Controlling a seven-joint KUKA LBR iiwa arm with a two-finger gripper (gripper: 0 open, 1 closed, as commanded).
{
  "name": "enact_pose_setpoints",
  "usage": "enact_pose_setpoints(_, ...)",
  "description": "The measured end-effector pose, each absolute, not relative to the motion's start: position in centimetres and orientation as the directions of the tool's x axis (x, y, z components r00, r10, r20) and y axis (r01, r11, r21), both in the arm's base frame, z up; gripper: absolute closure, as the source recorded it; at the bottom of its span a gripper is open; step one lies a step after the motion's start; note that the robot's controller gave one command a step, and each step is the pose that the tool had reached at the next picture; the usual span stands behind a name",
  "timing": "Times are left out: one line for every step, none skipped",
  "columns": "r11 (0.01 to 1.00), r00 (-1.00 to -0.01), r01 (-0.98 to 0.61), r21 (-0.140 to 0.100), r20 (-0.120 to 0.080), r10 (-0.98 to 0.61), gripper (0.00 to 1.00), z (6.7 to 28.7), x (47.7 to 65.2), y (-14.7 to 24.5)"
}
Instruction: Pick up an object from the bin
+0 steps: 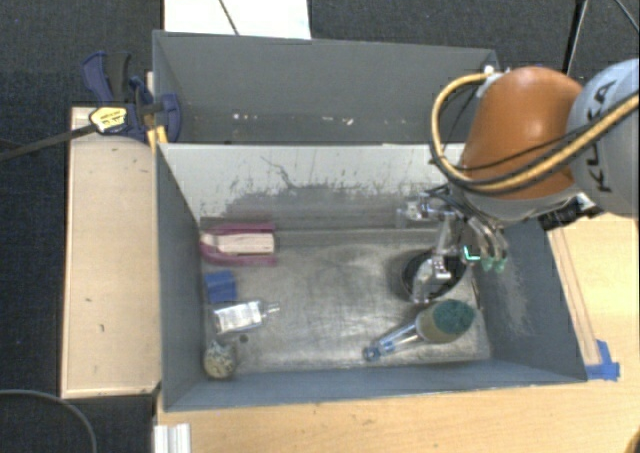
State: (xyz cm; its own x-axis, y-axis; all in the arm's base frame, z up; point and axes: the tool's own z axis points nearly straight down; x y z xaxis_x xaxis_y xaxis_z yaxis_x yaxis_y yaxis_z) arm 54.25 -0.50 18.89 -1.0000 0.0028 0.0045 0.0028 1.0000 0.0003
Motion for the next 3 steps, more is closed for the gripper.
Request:
enact_pose_setpoints(0.963,-0.963,-0.270,0.001,0.002,-0.270,0.00,10.1,50.0,-8.1)
enact_pose_setpoints(0.774,-0.774,-0.633,0.002,0.001,-0.633,0.00,7.1,52.8,-8.6)
enact_pose_setpoints(0.777,-0.777,-0.629,0.002,0.005,-0.629,1.00,7.2,52.7,-8.7)
